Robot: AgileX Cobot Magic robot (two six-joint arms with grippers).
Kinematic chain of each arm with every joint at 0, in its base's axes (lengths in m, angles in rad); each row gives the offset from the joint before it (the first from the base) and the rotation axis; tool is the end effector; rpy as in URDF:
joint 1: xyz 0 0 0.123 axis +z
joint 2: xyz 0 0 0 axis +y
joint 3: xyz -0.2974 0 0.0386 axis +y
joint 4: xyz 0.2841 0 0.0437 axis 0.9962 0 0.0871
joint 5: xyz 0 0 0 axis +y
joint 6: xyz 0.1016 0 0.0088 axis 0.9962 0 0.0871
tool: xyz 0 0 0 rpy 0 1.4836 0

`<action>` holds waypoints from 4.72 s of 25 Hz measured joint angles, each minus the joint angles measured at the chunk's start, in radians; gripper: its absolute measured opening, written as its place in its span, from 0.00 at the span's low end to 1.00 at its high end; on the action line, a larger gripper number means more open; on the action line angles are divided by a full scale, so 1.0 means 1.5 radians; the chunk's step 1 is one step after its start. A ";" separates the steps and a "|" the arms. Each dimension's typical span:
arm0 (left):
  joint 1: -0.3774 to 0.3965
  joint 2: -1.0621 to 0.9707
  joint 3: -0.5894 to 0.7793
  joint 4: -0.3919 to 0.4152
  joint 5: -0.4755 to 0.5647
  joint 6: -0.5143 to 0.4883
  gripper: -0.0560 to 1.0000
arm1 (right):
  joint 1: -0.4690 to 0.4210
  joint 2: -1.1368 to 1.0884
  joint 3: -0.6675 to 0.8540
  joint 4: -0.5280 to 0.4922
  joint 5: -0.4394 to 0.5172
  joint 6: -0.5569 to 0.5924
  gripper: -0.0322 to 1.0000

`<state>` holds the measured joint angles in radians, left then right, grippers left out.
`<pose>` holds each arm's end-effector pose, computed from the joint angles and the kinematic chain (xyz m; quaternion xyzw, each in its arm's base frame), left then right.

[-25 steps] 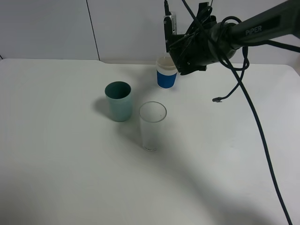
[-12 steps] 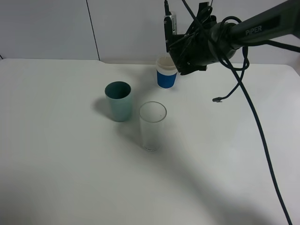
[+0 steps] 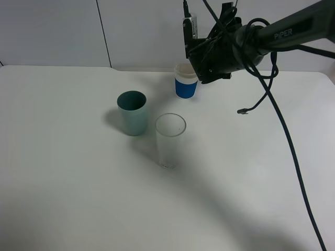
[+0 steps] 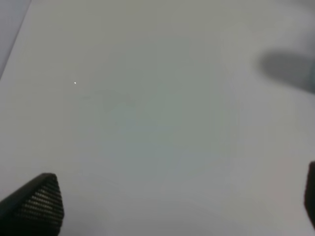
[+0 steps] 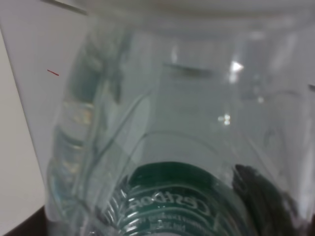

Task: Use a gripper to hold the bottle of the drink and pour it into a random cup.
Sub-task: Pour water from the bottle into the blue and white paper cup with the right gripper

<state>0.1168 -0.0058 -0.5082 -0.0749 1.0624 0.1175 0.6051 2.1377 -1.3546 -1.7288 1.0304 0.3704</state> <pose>0.0201 -0.0044 0.2924 0.0020 0.8494 0.0244 0.5272 0.4386 0.1983 0.1607 -0.5136 0.5911 -0.5713 0.2460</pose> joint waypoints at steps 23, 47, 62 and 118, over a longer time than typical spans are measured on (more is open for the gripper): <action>0.000 0.000 0.000 0.000 0.000 0.000 0.99 | 0.000 0.000 0.000 0.000 0.012 -0.024 0.57; 0.000 0.000 0.000 0.000 0.000 0.000 0.99 | 0.000 0.000 0.000 0.000 0.013 -0.025 0.57; 0.000 0.000 0.000 0.000 0.000 0.000 0.99 | 0.000 0.000 0.000 0.000 0.017 -0.058 0.57; 0.000 0.000 0.000 0.000 0.000 0.000 0.99 | 0.000 0.000 0.000 0.000 0.032 -0.203 0.57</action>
<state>0.1168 -0.0058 -0.5082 -0.0749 1.0624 0.1175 0.6051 2.1377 -1.3546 -1.7292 1.0790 0.0661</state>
